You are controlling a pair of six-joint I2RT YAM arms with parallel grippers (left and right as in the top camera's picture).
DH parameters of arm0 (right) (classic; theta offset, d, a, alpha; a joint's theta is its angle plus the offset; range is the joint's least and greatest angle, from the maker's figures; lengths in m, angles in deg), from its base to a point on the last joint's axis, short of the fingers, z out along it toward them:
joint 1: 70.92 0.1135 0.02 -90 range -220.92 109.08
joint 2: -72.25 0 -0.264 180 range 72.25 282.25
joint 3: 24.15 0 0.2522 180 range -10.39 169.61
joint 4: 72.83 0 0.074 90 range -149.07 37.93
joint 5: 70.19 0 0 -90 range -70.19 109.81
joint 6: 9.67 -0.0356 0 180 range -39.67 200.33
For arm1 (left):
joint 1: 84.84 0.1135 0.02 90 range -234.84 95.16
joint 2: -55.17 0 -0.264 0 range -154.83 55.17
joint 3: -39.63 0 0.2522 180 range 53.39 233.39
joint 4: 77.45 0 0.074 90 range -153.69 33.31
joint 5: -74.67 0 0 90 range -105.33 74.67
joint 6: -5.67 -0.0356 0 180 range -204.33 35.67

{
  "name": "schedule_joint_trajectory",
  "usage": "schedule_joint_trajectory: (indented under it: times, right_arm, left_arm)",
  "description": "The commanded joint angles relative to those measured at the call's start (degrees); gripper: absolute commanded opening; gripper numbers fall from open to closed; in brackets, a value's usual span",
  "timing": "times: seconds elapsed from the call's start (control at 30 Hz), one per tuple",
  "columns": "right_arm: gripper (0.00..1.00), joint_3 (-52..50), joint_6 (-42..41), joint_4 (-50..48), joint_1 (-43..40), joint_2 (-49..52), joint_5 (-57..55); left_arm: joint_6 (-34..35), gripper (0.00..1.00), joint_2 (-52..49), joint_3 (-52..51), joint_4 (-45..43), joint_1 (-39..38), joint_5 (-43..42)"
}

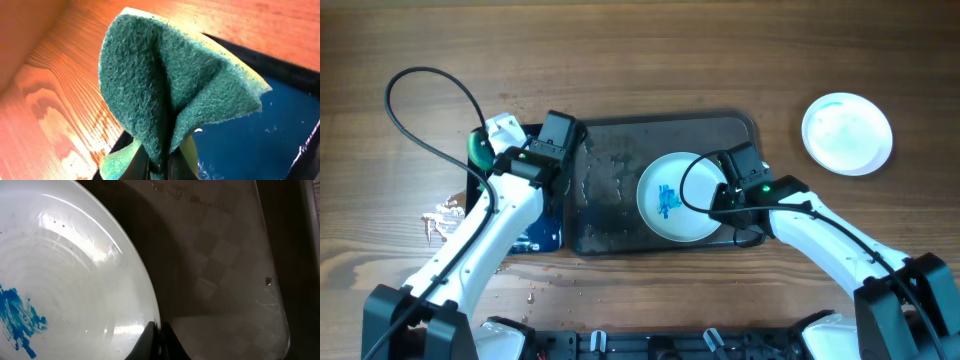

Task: Clean dirty plates on tray and stack at the side
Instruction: 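Grasp the sponge with the left gripper and bring it to the plate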

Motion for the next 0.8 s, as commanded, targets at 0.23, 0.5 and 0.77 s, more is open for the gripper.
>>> schedule_joint_trajectory:
  times: [0.23, 0.5, 0.77]
  right_arm:
    - [0.04, -0.31, 1.2, 0.44, -0.02, 0.63, 0.46]
    - [0.04, -0.31, 1.2, -1.03, -0.02, 0.63, 1.97]
    - [0.04, -0.31, 1.16, -1.88, -0.02, 0.63, 4.76]
  left_arm:
    - [0.94, 0.04, 0.63, 0.76, -0.61, 0.22, -11.45]
    - [-9.11, 0.04, 0.39, 0.76, -15.74, 0.68, -85.4]
    - [-6.1, 0.04, -13.05, 0.76, -25.88, -9.64, -85.4]
